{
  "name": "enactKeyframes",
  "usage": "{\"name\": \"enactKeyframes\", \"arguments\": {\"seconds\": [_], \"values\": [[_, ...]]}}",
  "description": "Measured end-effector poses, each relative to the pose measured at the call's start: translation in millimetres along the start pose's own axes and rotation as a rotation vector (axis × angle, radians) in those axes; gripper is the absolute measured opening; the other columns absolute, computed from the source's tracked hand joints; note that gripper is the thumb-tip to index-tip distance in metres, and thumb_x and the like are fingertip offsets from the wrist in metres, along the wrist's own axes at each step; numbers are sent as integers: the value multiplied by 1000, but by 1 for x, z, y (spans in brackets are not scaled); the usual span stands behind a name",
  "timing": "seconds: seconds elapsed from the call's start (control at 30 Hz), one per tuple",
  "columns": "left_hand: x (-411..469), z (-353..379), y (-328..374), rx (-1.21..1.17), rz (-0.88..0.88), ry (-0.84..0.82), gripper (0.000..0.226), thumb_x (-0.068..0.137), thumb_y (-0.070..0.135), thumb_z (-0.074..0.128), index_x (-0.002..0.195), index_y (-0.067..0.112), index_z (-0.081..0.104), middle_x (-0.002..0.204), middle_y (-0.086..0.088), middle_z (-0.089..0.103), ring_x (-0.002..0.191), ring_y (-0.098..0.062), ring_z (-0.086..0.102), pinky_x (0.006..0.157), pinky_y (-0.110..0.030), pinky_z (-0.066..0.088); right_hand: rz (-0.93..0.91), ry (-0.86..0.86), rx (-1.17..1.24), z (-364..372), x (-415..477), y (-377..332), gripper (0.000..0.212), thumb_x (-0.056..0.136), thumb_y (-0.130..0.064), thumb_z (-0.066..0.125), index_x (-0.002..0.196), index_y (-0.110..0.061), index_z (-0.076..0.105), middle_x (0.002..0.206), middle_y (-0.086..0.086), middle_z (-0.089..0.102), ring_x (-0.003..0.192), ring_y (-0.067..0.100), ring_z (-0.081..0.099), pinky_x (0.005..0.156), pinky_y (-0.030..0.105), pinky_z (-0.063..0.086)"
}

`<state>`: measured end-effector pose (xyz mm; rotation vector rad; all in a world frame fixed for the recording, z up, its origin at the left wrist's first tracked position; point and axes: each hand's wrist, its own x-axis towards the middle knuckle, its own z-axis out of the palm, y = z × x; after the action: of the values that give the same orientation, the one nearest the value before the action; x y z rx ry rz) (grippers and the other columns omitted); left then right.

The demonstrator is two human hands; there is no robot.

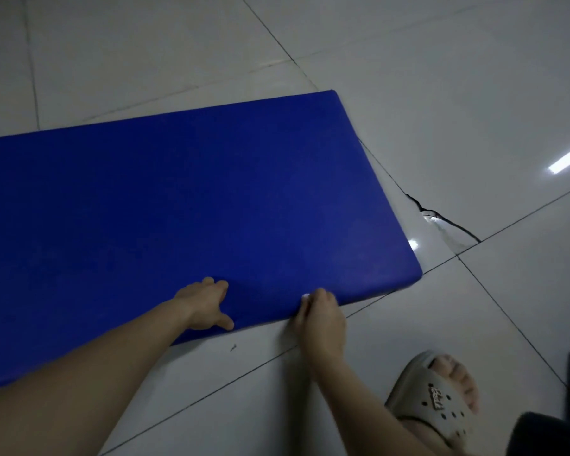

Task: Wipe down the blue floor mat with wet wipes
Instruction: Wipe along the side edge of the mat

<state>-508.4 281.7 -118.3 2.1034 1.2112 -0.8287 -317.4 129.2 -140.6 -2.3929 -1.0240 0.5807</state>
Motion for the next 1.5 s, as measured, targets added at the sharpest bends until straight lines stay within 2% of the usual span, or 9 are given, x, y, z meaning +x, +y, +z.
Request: {"name": "enactKeyframes", "arguments": {"seconds": [0.3,0.47,0.67,0.8,0.97,1.1,1.3,1.4,1.5], "values": [[2,2,-2,-18,-20,21,49,81,58,77,91,28,38,104,3,42,82,-15,47,69,-31,41,-488,-273,-174,49,-21,-43,19,82,-17,74,77,-20,55,74,-2,54,58,17,53,47,28,35],[0,1,-2,-24,-19,-17,50,82,57,76,101,24,43,110,3,43,94,-17,50,77,-32,46,-298,-134,-181,-15,30,16,13,102,-27,49,92,-19,53,96,-2,53,80,14,50,73,31,45],[1,-1,1,-1,-30,-27,52,84,57,75,105,26,39,114,2,41,96,-17,49,77,-31,44,20,25,-78,-33,32,24,15,102,-28,51,90,-20,53,91,-4,54,75,10,52,69,28,44],[1,0,4,-9,-26,-14,54,84,55,76,106,25,37,115,1,41,97,-18,48,78,-31,43,-65,-111,20,14,-4,-25,18,104,-27,49,90,-18,54,92,-1,52,75,15,49,69,26,34],[0,-1,6,11,-44,1,54,83,57,75,103,23,38,110,0,40,89,-19,46,75,-32,43,-345,-401,-140,58,-33,-62,8,100,-17,51,101,-13,57,99,5,55,74,18,47,66,30,35],[-1,-2,2,-23,-39,-13,52,82,56,77,103,25,41,112,1,42,94,-19,49,77,-32,45,-364,-299,-147,24,-3,-31,12,101,-26,50,97,-16,55,99,4,55,84,23,57,69,33,42],[-1,-1,3,5,-34,-22,55,84,57,75,111,25,39,118,0,40,102,-21,48,85,-33,46,-31,-9,-29,-34,31,40,17,103,-33,50,90,-23,55,92,-6,56,77,7,56,73,32,51],[-1,-1,6,31,-35,-23,60,85,57,73,122,22,41,117,0,38,102,-21,47,83,-32,43,149,95,69,-23,21,25,18,104,-31,50,89,-21,54,92,-2,58,75,6,53,66,26,43],[-1,-2,6,7,-35,-17,60,84,57,74,120,23,41,120,0,39,100,-20,46,80,-31,41,96,33,83,15,-3,-15,21,105,-31,47,91,-16,55,94,-1,58,75,10,55,62,24,38]]}}
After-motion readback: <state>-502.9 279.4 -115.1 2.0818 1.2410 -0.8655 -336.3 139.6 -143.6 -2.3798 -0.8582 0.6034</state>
